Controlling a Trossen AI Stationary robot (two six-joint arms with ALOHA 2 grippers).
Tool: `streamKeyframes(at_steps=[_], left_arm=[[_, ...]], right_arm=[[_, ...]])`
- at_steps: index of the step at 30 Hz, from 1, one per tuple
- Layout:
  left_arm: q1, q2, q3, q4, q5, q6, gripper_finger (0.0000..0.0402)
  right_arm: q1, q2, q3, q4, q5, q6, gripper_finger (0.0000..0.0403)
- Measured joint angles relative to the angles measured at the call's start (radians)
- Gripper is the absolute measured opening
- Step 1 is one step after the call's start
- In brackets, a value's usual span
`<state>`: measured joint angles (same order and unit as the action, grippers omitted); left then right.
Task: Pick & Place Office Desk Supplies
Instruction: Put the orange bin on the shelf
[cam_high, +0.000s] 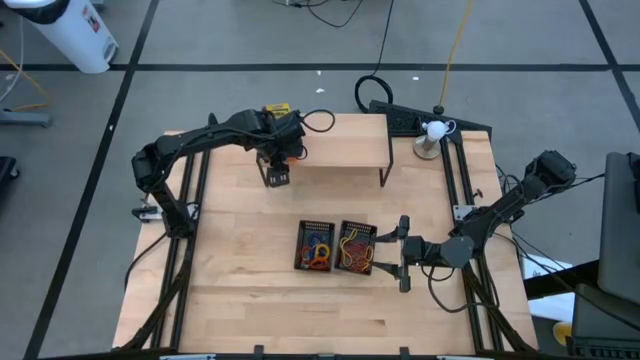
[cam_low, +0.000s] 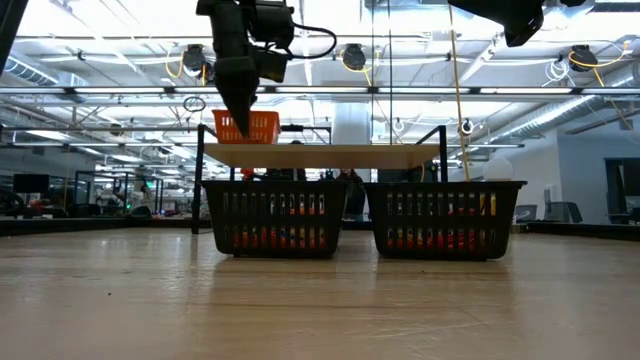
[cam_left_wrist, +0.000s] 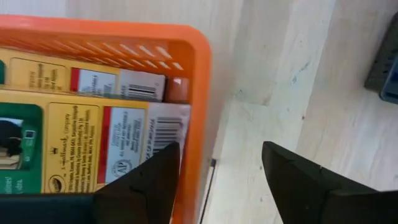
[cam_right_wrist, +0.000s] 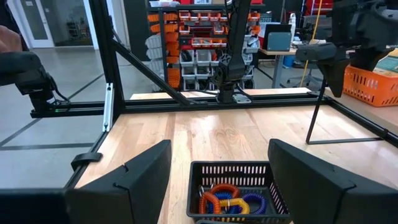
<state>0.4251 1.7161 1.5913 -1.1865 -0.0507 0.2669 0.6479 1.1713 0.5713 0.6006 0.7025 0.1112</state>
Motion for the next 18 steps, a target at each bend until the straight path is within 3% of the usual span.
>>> streamKeyframes(at_steps=[18], left_arm=[[-0.059, 0.0, 0.003, -0.048, -0.09, 0.017, 0.0225]], right_arm=[[0.0, 0.0, 0.0, -0.007, -0.001, 0.0, 0.0258]])
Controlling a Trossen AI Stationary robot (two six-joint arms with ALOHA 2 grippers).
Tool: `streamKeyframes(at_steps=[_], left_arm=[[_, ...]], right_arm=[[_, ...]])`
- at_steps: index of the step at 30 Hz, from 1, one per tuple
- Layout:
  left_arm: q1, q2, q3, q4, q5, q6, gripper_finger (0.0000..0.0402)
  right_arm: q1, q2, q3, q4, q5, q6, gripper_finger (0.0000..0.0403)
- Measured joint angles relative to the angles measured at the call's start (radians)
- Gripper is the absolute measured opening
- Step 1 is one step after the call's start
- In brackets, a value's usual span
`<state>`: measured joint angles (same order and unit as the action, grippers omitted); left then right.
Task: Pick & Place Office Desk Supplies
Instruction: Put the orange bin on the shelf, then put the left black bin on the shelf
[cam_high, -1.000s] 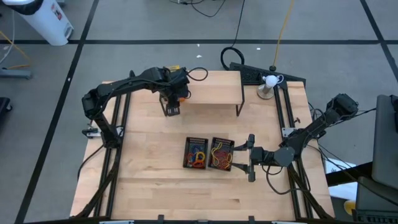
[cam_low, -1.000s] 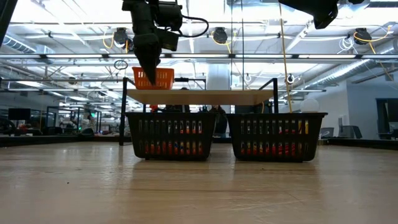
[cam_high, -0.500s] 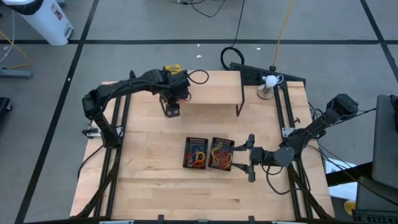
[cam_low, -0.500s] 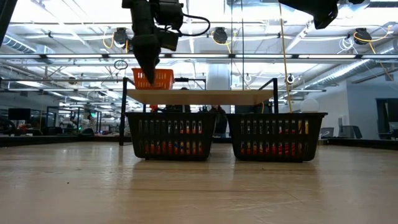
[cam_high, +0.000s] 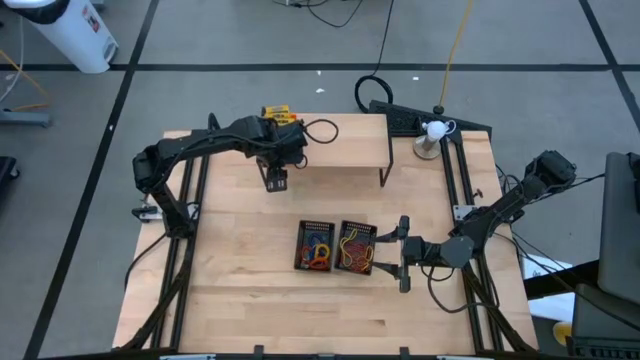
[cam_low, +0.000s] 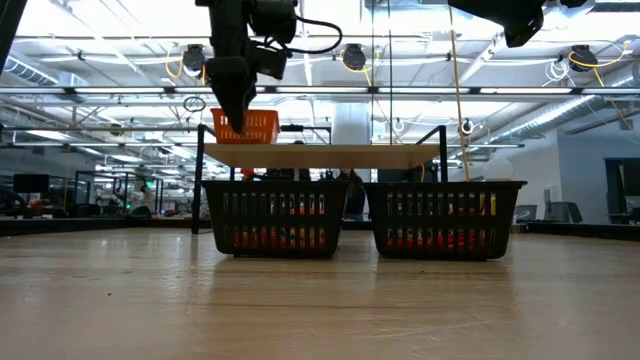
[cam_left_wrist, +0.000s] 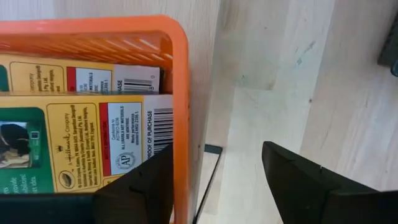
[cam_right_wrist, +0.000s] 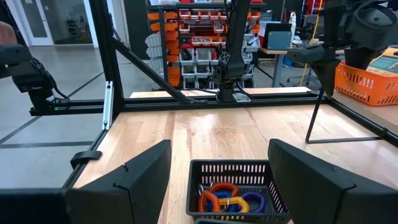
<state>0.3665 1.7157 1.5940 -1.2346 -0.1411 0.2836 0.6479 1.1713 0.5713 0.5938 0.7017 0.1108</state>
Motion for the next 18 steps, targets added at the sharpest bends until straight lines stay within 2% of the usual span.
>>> streamKeyframes(at_steps=[8, 18], left_arm=[[-0.002, 0.0, 0.07, -0.016, -0.001, 0.001, 0.0225], [-0.028, -0.001, 0.283, -0.18, -0.001, -0.022, 0.0225]], right_arm=[[0.0, 0.0, 0.0, 0.0, 0.0, -0.003, 0.0258], [0.0, 0.0, 0.0, -0.008, 0.0, -0.003, 0.0258]])
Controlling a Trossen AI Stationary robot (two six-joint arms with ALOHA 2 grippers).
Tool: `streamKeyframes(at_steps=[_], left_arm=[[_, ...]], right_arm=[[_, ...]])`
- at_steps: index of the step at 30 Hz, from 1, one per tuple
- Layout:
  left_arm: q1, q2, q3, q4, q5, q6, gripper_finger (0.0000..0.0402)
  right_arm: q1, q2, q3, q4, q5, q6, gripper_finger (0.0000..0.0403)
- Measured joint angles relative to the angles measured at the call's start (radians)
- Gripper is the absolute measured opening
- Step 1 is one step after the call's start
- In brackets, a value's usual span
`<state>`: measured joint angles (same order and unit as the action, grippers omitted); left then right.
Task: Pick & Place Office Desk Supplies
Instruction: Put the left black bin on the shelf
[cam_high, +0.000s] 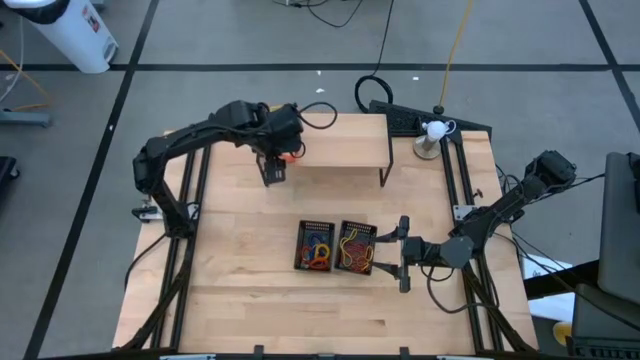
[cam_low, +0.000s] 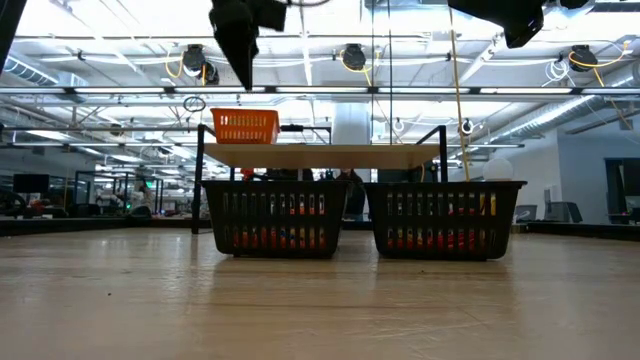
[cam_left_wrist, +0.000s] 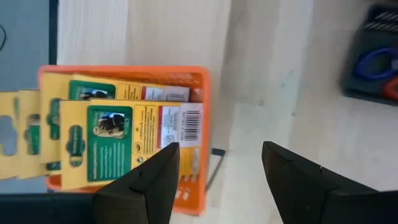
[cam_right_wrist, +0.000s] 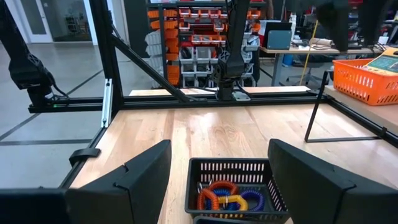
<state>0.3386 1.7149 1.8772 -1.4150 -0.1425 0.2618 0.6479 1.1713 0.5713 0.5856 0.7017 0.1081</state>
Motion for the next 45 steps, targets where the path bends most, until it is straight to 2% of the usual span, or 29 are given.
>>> streamKeyframes(at_steps=[4, 9, 14, 21, 29, 32, 37, 45], left_arm=[[-0.063, 0.0, 0.105, -0.051, 0.051, -0.043, 0.0225], [-0.226, -0.001, 0.162, -0.042, 0.093, -0.074, 0.0225], [-0.424, 0.012, 0.134, 0.042, 0.004, -0.07, 0.0225], [-0.614, 0.08, 0.103, 0.124, -0.113, -0.114, 0.0225], [-0.699, 0.211, 0.103, 0.168, -0.118, -0.242, 0.0225], [-0.714, 0.263, 0.103, 0.203, -0.072, -0.3, 0.0225], [-0.741, 0.344, 0.103, 0.274, 0.016, -0.375, 0.0225], [-0.757, 0.407, 0.102, 0.267, 0.044, -0.462, 0.0225]], right_arm=[[0.0, 0.0, 0.0, -0.017, 0.0, 0.002, 0.0258], [0.0, 0.005, 0.0, -0.112, 0.0, 0.098, 0.0258], [-0.016, 0.028, 0.0, -0.141, 0.0, 0.129, 0.0258], [-0.098, 0.032, 0.0, -0.094, 0.002, 0.003, 0.0258], [-0.155, 0.001, 0.0, -0.06, -0.109, -0.195, 0.0258], [-0.157, -0.018, 0.0, -0.067, -0.149, -0.225, 0.0258], [-0.15, -0.057, 0.0, -0.115, -0.205, -0.239, 0.0258], [-0.156, -0.072, 0.0, -0.184, -0.204, -0.222, 0.0258]])
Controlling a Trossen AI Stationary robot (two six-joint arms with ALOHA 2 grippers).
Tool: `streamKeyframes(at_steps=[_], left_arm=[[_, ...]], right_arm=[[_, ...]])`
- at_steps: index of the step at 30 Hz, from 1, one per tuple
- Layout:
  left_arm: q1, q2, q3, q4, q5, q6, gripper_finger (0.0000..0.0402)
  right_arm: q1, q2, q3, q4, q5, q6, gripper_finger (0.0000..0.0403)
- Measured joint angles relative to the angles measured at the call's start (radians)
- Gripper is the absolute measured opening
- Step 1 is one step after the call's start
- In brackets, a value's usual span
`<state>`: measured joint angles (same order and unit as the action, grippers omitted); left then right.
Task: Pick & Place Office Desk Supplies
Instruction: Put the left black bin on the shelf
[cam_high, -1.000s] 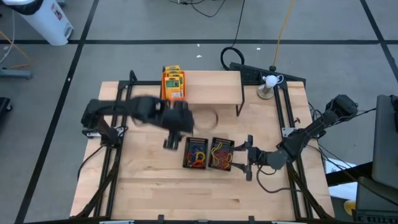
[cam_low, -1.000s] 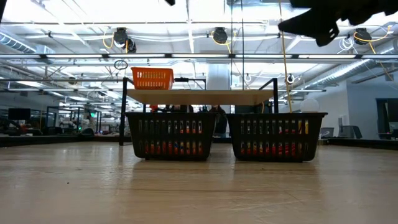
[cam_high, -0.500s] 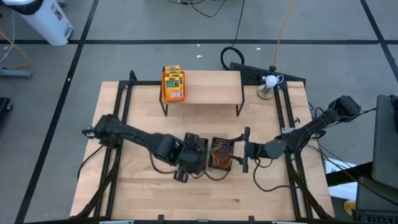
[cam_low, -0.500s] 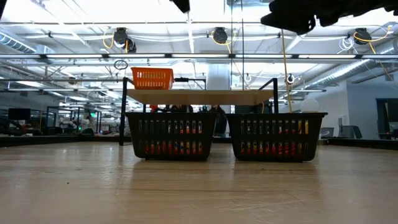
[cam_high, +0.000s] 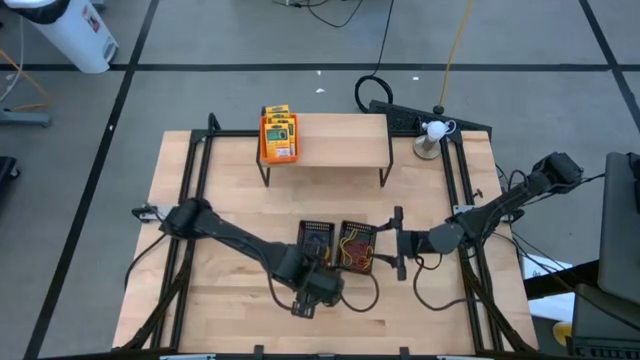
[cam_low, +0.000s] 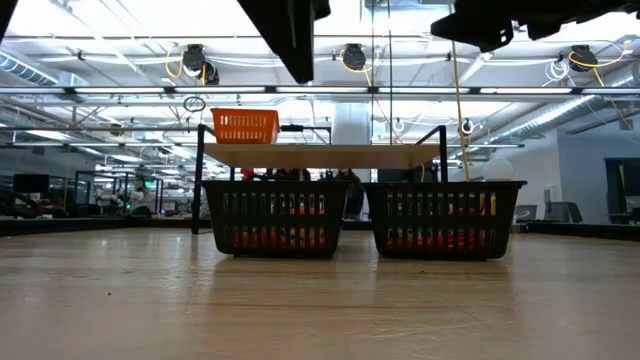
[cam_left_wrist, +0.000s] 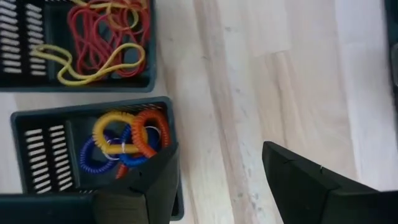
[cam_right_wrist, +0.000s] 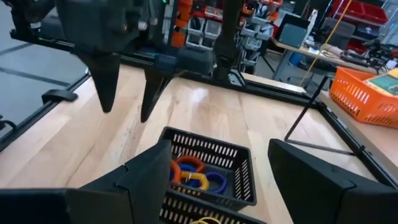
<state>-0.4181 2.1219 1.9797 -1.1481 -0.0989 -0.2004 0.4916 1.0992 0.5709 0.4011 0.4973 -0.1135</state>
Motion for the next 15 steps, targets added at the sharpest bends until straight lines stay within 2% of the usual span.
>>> streamKeyframes(at_steps=[8, 15], left_arm=[[0.036, 0.002, 0.0, -0.009, -0.044, -0.031, 0.0225], [0.055, 0.018, -0.052, -0.015, 0.006, -0.038, 0.0225]], right_arm=[[-0.001, 0.0, 0.0, -0.04, 0.025, 0.019, 0.0258], [-0.001, 0.0, 0.0, -0.041, 0.025, 0.023, 0.0258]])
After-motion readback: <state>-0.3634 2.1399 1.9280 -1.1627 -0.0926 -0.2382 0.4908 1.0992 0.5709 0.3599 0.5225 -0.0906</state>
